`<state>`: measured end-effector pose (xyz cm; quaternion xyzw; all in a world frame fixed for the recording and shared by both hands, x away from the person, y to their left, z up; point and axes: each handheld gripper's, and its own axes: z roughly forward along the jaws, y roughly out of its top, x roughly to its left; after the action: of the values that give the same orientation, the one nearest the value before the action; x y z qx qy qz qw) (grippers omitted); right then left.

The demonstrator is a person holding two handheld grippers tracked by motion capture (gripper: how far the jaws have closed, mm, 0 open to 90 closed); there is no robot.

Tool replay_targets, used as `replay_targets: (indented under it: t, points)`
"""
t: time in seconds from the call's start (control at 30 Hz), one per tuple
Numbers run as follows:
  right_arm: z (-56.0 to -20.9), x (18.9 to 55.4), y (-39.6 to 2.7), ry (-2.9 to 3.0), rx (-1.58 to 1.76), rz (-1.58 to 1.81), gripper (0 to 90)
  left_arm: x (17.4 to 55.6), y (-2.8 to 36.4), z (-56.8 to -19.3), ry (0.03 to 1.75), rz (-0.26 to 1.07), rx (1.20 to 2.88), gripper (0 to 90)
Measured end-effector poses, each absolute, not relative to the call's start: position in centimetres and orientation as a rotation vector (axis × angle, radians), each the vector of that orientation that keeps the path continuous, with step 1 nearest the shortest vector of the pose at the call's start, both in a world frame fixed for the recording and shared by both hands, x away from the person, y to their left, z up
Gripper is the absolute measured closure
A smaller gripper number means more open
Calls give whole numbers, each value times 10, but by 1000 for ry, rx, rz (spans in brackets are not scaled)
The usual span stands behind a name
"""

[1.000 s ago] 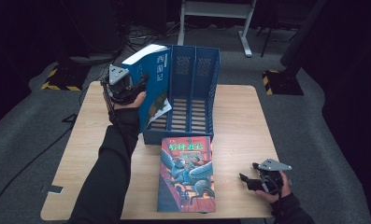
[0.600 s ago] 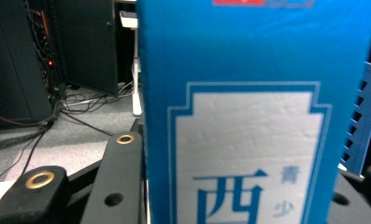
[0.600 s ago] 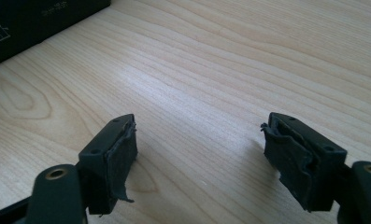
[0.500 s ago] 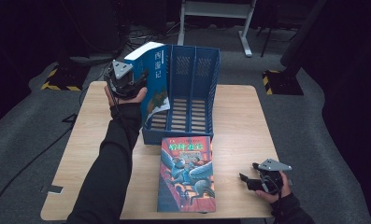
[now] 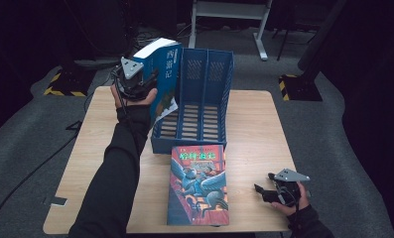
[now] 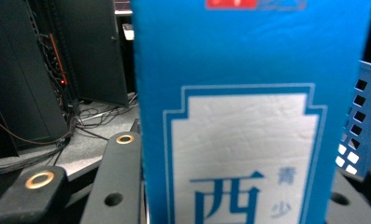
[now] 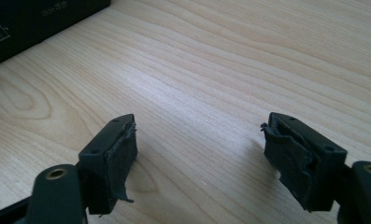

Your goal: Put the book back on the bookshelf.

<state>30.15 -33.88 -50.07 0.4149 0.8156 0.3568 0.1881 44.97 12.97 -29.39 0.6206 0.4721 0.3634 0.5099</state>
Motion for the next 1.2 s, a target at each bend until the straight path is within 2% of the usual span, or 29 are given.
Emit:
replay_targets:
  t: [0.3, 0.93, 1.2]
  points:
    - [-501, 302, -339, 2295, 1167, 1004, 254, 465, 114, -314, 1154, 889, 1478, 612]
    - [-501, 302, -338, 2294, 1168, 1002, 253, 478, 109, -365, 1182, 788, 1435, 610]
    - [-501, 302, -338, 2294, 1168, 1002, 252, 475, 112, -368, 1175, 769, 1435, 607]
